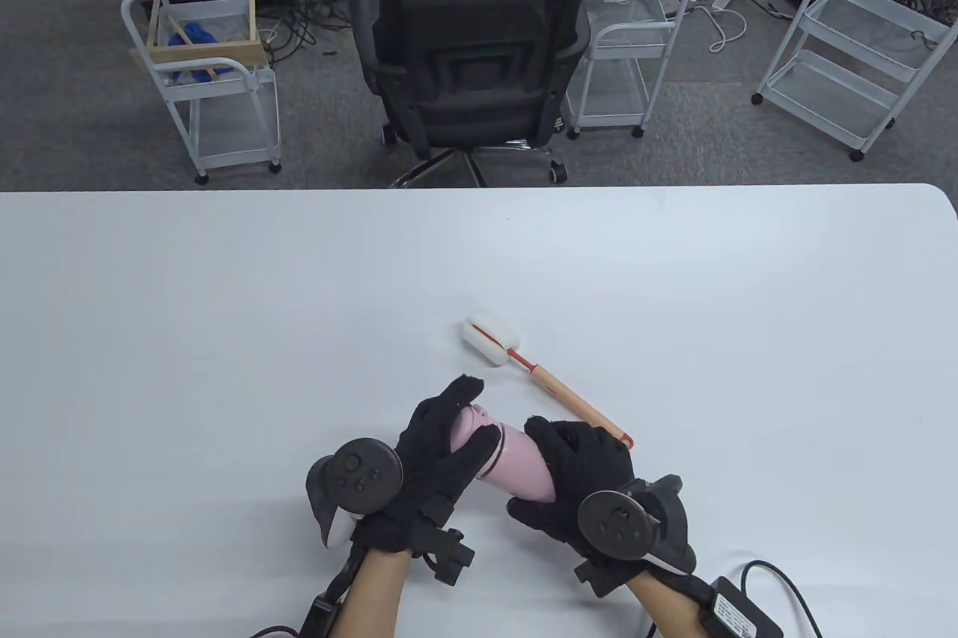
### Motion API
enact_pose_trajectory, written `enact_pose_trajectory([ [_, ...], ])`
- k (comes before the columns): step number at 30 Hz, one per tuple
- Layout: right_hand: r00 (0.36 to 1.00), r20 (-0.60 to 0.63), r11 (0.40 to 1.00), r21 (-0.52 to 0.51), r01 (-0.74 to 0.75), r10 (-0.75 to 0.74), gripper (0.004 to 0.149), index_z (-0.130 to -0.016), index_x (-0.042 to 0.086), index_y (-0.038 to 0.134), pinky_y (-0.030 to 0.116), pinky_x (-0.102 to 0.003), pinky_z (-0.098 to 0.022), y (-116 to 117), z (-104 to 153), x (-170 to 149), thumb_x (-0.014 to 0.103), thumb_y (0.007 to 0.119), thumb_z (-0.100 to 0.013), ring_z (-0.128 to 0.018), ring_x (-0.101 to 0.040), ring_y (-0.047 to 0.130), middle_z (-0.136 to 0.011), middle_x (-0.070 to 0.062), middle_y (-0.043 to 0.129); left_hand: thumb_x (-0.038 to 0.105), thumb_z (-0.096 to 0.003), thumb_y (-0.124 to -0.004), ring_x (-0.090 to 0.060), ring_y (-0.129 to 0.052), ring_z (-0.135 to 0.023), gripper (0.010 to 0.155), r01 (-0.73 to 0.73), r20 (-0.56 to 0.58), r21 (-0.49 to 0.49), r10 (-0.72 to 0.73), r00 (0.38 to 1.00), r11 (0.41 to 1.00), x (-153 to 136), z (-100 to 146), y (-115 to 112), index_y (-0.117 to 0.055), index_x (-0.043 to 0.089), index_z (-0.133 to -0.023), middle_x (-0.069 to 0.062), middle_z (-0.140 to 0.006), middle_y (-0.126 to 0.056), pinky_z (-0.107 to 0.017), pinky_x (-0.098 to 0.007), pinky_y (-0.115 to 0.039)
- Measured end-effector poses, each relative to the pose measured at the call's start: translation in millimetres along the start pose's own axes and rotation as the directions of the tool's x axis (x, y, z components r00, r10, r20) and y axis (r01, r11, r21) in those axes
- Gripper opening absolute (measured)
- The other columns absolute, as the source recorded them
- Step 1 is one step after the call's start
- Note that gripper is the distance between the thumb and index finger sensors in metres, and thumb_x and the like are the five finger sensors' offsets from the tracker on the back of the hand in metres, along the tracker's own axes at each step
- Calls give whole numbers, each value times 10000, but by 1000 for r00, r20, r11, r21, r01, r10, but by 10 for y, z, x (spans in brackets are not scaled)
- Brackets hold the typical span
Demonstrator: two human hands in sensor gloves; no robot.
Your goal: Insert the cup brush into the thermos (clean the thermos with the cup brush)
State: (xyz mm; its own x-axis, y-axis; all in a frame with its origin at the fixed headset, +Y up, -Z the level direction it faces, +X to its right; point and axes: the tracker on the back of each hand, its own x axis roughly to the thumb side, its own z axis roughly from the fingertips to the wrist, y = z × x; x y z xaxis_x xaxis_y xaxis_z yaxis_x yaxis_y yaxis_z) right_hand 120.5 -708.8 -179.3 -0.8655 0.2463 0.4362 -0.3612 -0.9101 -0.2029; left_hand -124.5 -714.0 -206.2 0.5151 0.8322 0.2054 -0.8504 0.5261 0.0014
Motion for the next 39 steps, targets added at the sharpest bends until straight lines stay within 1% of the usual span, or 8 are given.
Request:
enact_pose_trajectory([
  [5, 994, -69, 996, 16, 88, -86, 932, -1048, 205, 564, 679, -575, -652, -18, -23, -122, 692, 891, -323, -831, -384, 743, -962, -137, 650, 655, -641, -668, -395, -891, -827, 709, -53, -32, 50, 54, 998, 997, -115, -22, 153, -514, 231, -1188, -228, -1095, -676, -605, -603, -740],
  [9, 951, -170, 966, -6, 260, -257, 933, -1048, 197, 561, 683, -572, -648, -43, -39, -318, 690, 887, -328, -829, -386, 745, -961, -140, 649, 631, -633, -701, -442, -833, -880, 716, 116, -47, 139, -110, 993, 983, -212, -42, 332, -491, 236, -1192, -229, -1134, -624, -634, -637, -698],
  [12, 887, -242, 918, -54, 393, -394, 930, -1048, 190, 556, 684, -571, -647, -60, -35, -471, 685, 885, -333, -830, -389, 745, -961, -143, 647, 612, -623, -736, -462, -813, -895, 730, 320, -88, 155, -309, 947, 935, -317, -62, 428, -479, 235, -1192, -226, -1149, -608, -642, -650, -683],
  [17, 783, -302, 834, -84, 546, -543, 921, -1054, 173, 538, 683, -571, -646, -70, -43, -635, 659, 883, -353, -843, -404, 739, -973, -152, 634, 585, -613, -772, -478, -781, -926, 746, 565, -158, 100, -548, 821, 819, -485, -86, 538, -459, 243, -1197, -202, -1178, -580, -663, -659, -661],
  [20, 727, -298, 777, -87, 624, -618, 908, -1057, 164, 530, 683, -573, -646, -43, -46, -705, 632, 888, -366, -866, -413, 732, -988, -155, 626, 561, -611, -791, -486, -757, -954, 749, 597, -210, 56, -575, 790, 800, -607, -91, 592, -448, 245, -1198, -195, -1190, -566, -677, -661, -648],
  [25, 629, -298, 677, -88, 731, -718, 884, -1060, 158, 515, 682, -576, -649, 9, -59, -797, 582, 900, -386, -906, -429, 716, -1018, -156, 606, 516, -610, -816, -492, -714, -1012, 744, 695, -264, -41, -679, 685, 717, -768, -100, 636, -439, 259, -1198, -175, -1220, -520, -708, -647, -637],
  [32, 545, -295, 592, -98, 800, -785, 863, -1067, 161, 496, 682, -573, -650, 50, -64, -886, 532, 912, -408, -940, -442, 686, -1040, -151, 579, 460, -625, -821, -500, -645, -1066, 722, 688, -325, -143, -691, 646, 711, -956, -111, 644, -433, 256, -1199, -173, -1240, -466, -735, -634, -606],
  [39, 525, -305, 578, -114, 808, -794, 862, -1068, 161, 494, 680, -571, -650, 50, -61, -939, 532, 911, -411, -940, -443, 684, -1041, -150, 577, 441, -645, -794, -488, -578, -1111, 713, 658, -366, -244, -696, 617, 712, -1098, -115, 628, -391, 259, -1205, -161, -1258, -396, -762, -621, -574],
])
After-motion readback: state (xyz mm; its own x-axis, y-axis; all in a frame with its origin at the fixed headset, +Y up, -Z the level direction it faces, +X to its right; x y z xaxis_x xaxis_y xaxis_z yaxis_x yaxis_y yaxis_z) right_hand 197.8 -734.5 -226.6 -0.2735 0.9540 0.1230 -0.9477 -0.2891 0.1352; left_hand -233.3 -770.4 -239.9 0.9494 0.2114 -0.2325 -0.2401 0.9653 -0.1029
